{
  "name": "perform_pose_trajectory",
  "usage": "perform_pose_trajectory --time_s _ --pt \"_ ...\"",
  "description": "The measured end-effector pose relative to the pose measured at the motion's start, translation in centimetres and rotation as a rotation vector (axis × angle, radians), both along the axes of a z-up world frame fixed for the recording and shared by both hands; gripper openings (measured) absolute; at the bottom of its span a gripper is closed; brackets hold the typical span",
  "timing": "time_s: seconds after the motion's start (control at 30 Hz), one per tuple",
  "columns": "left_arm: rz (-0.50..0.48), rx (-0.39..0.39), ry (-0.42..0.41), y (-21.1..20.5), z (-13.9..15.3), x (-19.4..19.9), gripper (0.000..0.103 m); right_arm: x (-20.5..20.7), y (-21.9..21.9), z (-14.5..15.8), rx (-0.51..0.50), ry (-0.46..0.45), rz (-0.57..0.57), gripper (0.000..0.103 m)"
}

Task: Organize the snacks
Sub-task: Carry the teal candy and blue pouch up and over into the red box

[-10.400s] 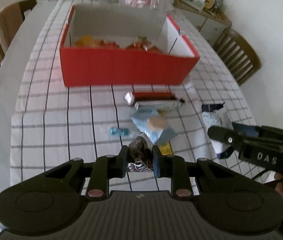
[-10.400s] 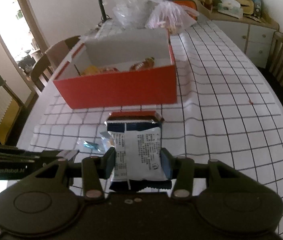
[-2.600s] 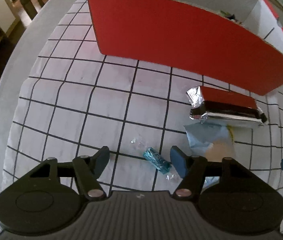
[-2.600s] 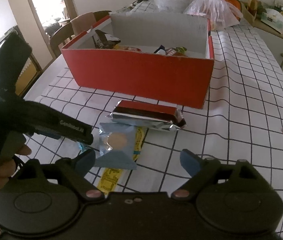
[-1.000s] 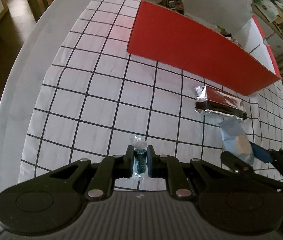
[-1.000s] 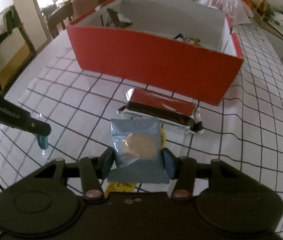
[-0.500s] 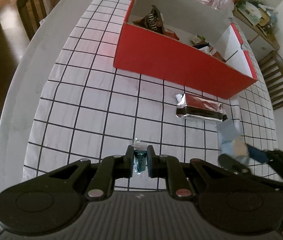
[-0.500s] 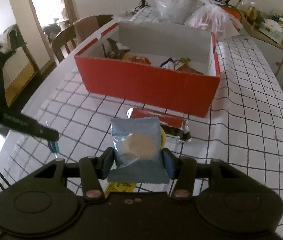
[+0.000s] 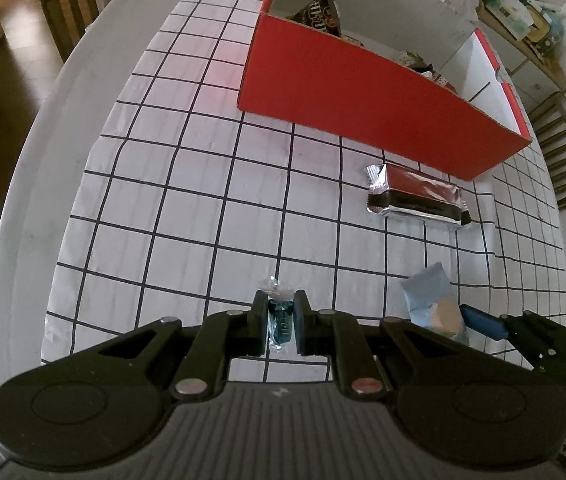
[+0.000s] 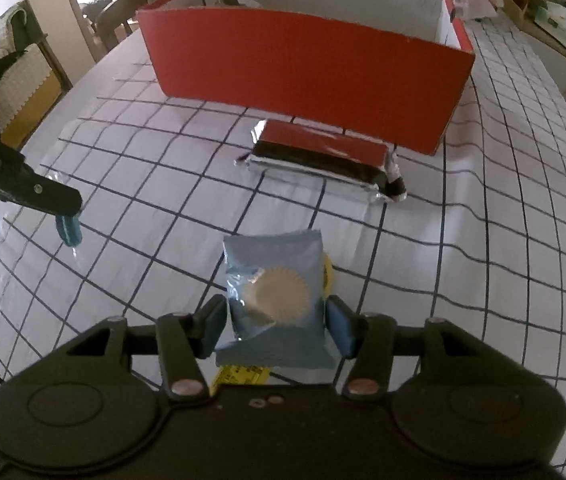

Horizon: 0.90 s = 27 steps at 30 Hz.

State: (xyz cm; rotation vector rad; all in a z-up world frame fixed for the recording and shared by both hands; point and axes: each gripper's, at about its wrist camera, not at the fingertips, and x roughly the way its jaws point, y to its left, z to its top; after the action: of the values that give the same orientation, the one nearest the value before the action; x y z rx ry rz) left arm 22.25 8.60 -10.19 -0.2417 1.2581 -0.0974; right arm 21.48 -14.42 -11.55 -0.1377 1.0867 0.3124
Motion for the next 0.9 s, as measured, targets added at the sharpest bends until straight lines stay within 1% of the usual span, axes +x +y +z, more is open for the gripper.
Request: perform_pose_trajectory --time_s 0.03,0.07,0.1,0.23,0.47,0.67,0.8,0.9 --pt "-0.001 -0.001 0.000 0.0 0.0 0.0 0.013 0.0 0.0 0.1 -0.009 -0.002 0.000 0.050" --pt "-0.002 -0.002 0.000 -0.1 0.0 0.0 0.013 0.0 0.0 0.1 -0.008 -0.002 0.002 0.046" --pt "-0.003 -0.002 -0.002 -0.1 0.0 0.0 0.013 -0.1 0.0 0.2 -0.003 -0.006 0.002 0.044" --pt "-0.006 -0.006 -0.010 -0.2 0.0 0.0 0.013 -0.1 -0.2 0.6 -0.001 -0.027 -0.008 0.044" --pt "-0.016 -0.027 -0.021 -0.3 0.7 -0.1 0.013 -0.2 -1.5 2.9 0.052 -0.072 -0.030 0.044" --pt "-0.034 -0.025 -0.083 -1.0 3.0 0.4 0.013 0.4 -2.3 6.9 0.095 -0.155 -0.038 0.044" --pt "-0.049 -0.015 -0.148 -1.5 5.4 1.6 0.013 1.8 -2.7 9.7 0.111 -0.220 -0.047 0.044" --pt "-0.054 -0.003 -0.196 -2.1 7.3 3.1 0.013 3.3 -2.7 11.3 0.105 -0.261 -0.049 0.044"
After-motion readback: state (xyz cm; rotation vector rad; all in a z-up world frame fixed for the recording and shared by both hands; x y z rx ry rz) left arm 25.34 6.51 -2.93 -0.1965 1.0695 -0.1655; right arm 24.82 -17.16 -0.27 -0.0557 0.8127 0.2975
